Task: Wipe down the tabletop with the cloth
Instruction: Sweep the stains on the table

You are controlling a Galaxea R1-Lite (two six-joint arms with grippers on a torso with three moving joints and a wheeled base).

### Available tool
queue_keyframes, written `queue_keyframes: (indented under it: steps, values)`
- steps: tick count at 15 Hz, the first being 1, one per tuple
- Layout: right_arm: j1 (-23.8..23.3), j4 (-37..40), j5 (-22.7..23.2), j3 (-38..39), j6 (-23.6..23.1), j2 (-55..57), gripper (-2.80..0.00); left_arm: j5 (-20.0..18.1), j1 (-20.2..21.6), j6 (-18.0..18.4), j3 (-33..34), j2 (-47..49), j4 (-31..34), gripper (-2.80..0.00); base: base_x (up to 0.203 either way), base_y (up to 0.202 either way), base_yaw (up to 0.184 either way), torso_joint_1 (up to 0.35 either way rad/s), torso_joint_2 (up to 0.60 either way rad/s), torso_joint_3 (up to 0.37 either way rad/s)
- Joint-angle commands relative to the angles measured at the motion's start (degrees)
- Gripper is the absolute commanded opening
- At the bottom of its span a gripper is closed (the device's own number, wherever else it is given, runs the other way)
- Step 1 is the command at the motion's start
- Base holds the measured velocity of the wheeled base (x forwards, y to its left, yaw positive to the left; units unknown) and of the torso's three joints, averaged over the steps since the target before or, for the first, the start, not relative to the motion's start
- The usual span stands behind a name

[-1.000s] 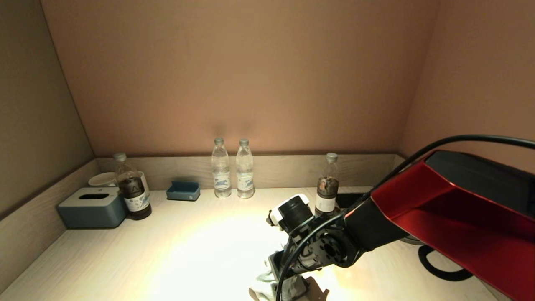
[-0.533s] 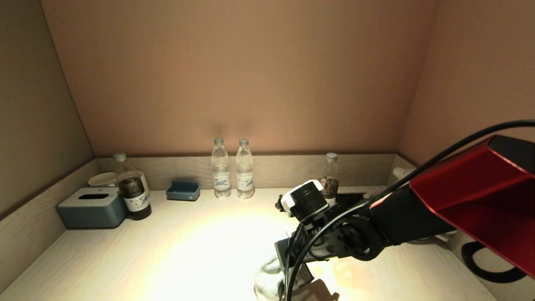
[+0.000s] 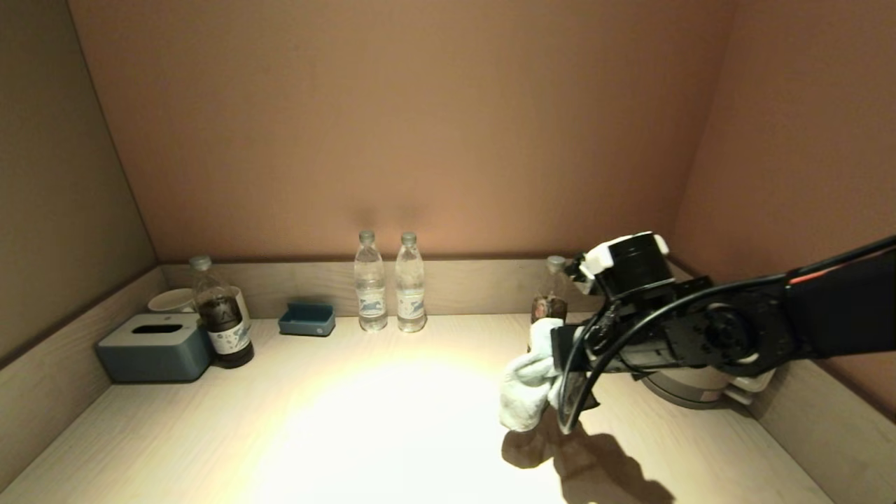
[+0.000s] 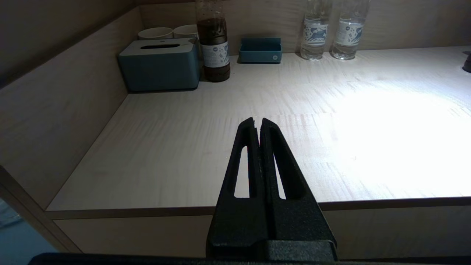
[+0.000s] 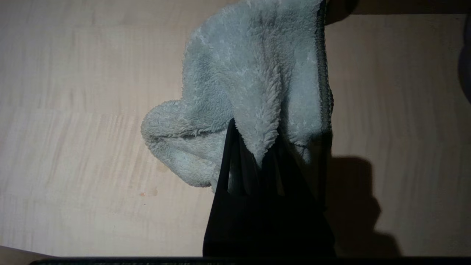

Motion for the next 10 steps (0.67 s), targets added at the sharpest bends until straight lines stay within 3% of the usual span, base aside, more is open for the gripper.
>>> queue_keyframes:
  steps: [1, 5, 10]
  values:
    - [-4.9, 0.9, 0.0, 1.7, -0.2, -5.2, -2.80, 0.0, 0.0, 0.0, 0.0, 0.0, 0.0, -2.80, 0.000, 0.000, 0.000, 0.000, 0.00, 0.000]
    - [-13.7, 2.0, -3.1, 10.0, -2.2, -8.6, -2.80, 0.1, 0.0, 0.1, 0.0, 0.0, 0.0, -2.80, 0.000, 0.000, 0.000, 0.000, 0.00, 0.000]
    - [-18.6, 1.9, -4.3, 18.3, -3.2, -8.3, -2.80, 0.0, 0.0, 0.1, 0.0, 0.0, 0.0, -2.80, 0.000, 0.000, 0.000, 0.000, 0.00, 0.000]
